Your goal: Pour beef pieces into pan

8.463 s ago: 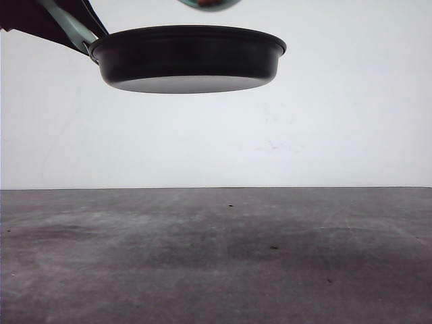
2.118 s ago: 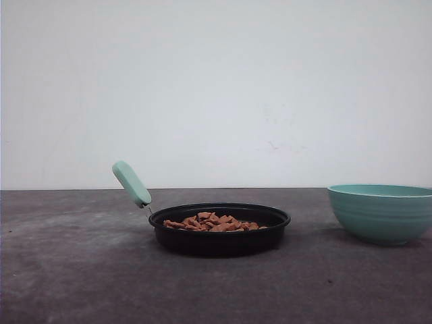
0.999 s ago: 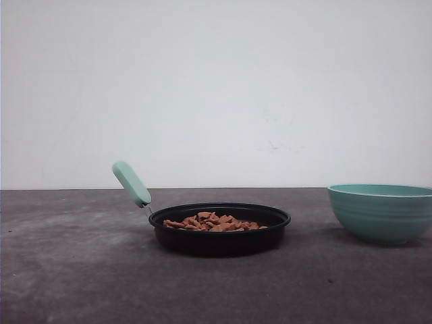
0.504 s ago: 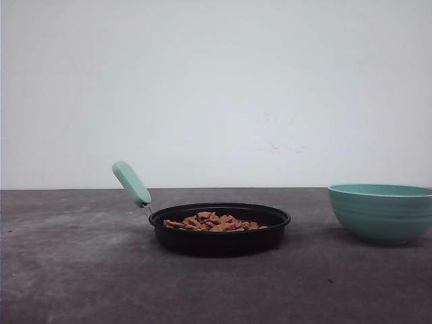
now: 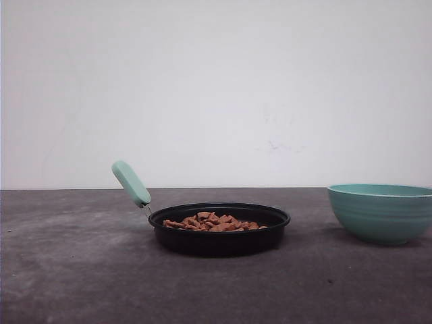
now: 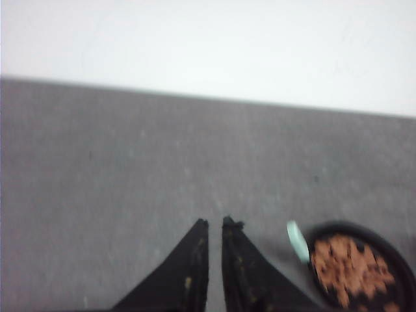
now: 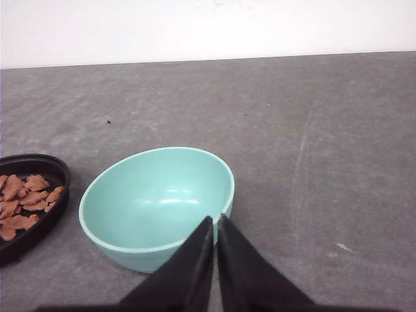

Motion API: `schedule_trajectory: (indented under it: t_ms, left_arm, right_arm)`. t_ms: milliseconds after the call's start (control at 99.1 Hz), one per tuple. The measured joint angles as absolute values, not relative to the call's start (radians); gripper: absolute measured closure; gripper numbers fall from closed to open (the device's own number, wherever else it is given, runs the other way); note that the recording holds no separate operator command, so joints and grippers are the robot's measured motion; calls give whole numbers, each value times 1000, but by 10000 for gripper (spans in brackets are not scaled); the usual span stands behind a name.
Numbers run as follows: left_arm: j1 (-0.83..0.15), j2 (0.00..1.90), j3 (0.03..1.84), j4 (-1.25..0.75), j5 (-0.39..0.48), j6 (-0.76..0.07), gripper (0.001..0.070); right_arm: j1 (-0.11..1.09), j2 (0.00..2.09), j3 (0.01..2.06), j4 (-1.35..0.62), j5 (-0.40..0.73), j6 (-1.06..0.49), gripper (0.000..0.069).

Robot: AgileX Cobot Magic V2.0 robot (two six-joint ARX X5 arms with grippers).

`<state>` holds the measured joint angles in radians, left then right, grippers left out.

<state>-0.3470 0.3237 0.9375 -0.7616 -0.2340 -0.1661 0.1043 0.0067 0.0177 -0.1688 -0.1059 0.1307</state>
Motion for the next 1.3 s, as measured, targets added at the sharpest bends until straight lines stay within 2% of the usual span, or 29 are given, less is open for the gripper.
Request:
schedule_trajectory:
  t_ms: [91,202,293,454,797,908,1301]
  left_arm:
    - [-318,260,838,-546,-234,-113,697]
    - [-259,159,631,-259,-230,-66,697]
    - [-189,72,452,-147,-182,-64,697]
    - [-102,7,216,-171,-68,-87,697]
    - [-56,5,35,-161,-78,-119,697]
    - [-54,7,32,-182,-72,-151,697]
    - [-52,4,32,-183,-52,-131,697]
  right_arm:
    - [104,7,18,-169,-106,131,681]
    - [104,7,18,-168,-106,130,681]
    - [104,7,18,-168,-106,130,681]
    - [104,7,18,-168,-106,130,681]
    - [104,7,18,-168,-105,131,681]
    - [104,7,18,-168,-105,130,681]
    - [104,7,18,-168,-105,130,681]
